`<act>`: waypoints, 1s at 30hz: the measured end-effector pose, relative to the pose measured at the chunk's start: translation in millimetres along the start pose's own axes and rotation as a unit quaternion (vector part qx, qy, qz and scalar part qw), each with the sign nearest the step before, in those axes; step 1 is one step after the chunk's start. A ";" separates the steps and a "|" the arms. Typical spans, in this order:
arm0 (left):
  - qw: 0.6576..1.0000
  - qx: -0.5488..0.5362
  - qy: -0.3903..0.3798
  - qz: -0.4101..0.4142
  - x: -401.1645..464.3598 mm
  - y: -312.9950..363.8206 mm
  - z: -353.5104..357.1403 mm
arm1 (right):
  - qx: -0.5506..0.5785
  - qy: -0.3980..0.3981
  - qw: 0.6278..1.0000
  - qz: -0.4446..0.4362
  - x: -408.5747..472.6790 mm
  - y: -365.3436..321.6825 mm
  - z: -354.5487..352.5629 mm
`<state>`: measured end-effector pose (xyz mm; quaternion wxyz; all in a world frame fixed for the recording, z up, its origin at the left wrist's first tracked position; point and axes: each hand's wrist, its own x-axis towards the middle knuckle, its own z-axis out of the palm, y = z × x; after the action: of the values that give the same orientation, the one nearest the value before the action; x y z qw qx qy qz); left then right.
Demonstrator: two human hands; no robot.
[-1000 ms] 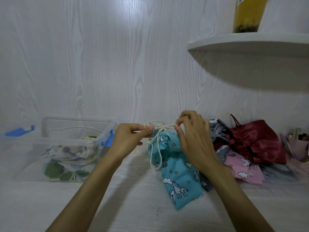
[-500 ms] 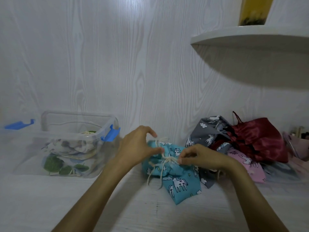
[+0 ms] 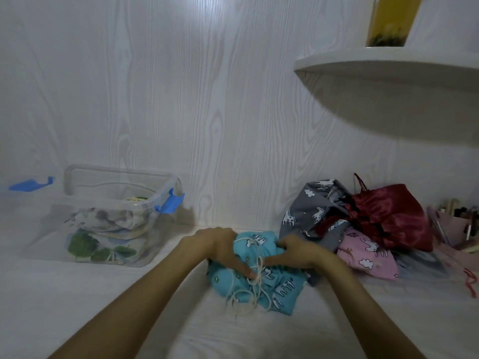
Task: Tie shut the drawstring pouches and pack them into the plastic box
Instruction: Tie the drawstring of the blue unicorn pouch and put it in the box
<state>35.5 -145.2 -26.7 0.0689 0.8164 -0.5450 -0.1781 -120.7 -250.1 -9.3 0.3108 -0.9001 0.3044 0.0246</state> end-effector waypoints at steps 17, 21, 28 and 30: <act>0.997 0.009 0.074 -0.013 -88.2 -21.9 30.0 | -0.072 -0.108 0.991 -0.044 -51.3 -31.9 45.2; 0.982 0.055 0.178 -0.017 -97.7 -20.7 34.5 | -0.035 -0.016 0.994 -0.106 -44.8 -42.1 63.2; 0.925 0.007 0.379 0.021 -137.8 -26.9 -36.9 | 0.093 0.151 0.965 -0.192 -48.0 -95.4 21.0; 0.899 -0.004 0.437 0.022 -153.3 -29.6 -75.9 | 0.144 0.205 0.936 -0.247 -44.2 -125.8 0.1</act>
<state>36.4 0.5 67.7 0.3075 0.7995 -0.4774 0.1960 -85.7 -148.3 69.4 0.3643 -0.8780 0.1303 -0.2818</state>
